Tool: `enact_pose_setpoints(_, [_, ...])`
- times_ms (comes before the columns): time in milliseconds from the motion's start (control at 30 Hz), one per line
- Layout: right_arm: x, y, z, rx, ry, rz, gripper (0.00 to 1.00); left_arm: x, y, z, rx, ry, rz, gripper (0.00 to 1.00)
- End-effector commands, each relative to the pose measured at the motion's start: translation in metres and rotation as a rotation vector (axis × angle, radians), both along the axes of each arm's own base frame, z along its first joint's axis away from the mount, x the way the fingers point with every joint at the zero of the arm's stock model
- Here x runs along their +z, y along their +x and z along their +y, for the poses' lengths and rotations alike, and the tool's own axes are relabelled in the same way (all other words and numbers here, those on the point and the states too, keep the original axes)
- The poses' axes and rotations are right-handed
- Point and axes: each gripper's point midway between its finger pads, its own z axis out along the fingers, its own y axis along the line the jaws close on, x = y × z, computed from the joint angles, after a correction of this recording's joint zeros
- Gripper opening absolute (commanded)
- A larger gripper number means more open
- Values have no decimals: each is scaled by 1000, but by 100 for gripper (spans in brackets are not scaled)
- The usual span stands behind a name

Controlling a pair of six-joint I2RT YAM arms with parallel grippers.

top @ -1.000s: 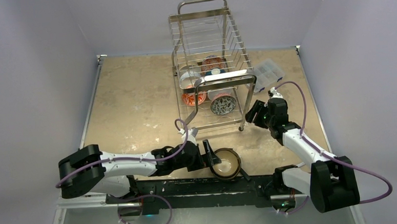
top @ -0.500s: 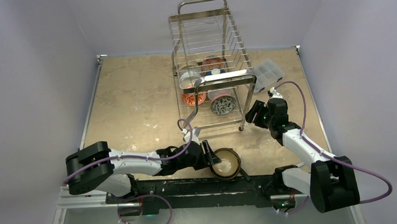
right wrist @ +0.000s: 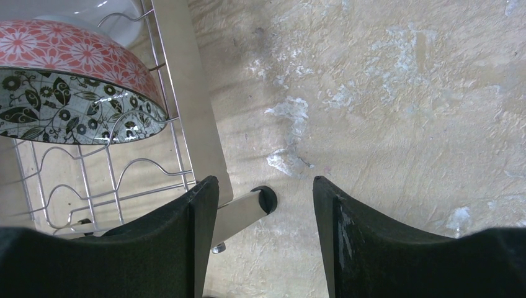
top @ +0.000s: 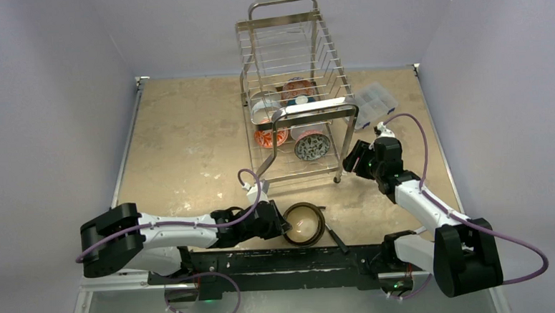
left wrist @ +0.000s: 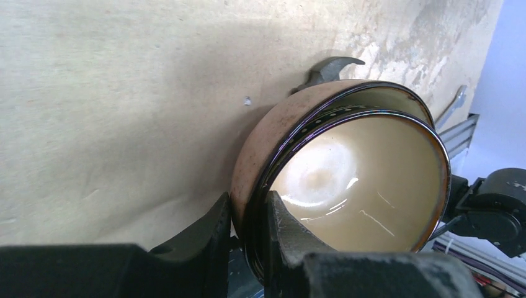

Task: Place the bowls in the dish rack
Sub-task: Move the bowl to the center of the board.

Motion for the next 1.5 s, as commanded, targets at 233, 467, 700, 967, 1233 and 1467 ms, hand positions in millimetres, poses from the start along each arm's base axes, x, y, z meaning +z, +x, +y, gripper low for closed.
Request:
enact_pose_setpoints(233, [18,2,13,62,21,-37,61,39,23,36,166,-3,-104,0])
enact_pose_setpoints(467, [21,5,11,56,6,-44,61,50,30,77,245,78,-153,0])
enact_pose_setpoints(700, [24,7,8,49,-13,-50,61,57,30,117,301,173,-170,0])
enact_pose_setpoints(967, [31,9,7,47,-16,-61,61,60,25,134,285,297,-159,20])
enact_pose_setpoints(1233, [48,9,-10,-17,-90,-64,62,78,33,131,248,369,-215,84])
enact_pose_setpoints(1467, [60,-9,0,10,-19,-45,62,82,35,131,256,345,-224,89])
